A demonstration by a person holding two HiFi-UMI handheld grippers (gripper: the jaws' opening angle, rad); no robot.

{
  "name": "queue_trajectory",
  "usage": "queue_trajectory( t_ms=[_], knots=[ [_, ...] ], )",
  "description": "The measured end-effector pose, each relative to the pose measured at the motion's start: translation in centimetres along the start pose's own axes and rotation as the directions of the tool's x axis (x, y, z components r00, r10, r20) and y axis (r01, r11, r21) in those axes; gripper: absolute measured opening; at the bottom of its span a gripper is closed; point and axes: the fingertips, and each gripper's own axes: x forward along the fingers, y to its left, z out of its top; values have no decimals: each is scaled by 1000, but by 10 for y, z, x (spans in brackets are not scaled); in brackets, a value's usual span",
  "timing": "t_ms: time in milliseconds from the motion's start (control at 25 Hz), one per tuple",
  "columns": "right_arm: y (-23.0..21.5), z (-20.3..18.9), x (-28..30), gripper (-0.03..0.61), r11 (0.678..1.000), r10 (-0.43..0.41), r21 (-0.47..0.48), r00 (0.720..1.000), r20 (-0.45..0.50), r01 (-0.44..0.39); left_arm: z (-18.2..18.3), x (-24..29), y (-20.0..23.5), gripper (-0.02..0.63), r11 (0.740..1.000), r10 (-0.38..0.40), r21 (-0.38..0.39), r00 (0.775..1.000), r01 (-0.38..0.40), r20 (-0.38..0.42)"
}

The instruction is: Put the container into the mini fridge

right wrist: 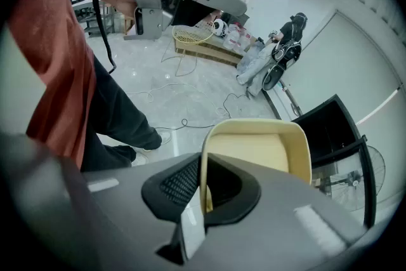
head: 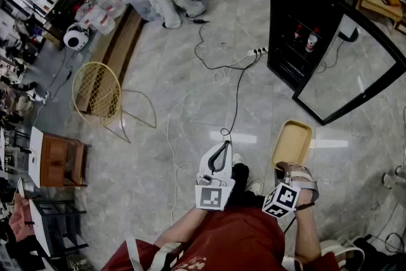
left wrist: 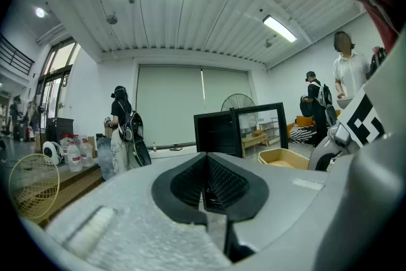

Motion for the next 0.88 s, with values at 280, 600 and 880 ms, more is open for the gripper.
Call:
queue_trajectory(
  t_ms=[280, 600, 880],
  knots=[
    [17, 3, -5, 14, 1000, 11, -2, 1000, -5, -11, -3, -21, 3, 5, 1000, 13, -20, 1000, -13, -11],
    [-9, 15, 11, 14, 1000, 0, 13, 1000, -27, 0, -10, 11, 22, 5, 999, -13, -35, 1000, 13, 1],
    [-48, 40, 35, 14, 998, 4, 56, 998, -55, -1, -8, 57, 61, 5, 998, -48, -48, 999, 49, 22]
  ],
)
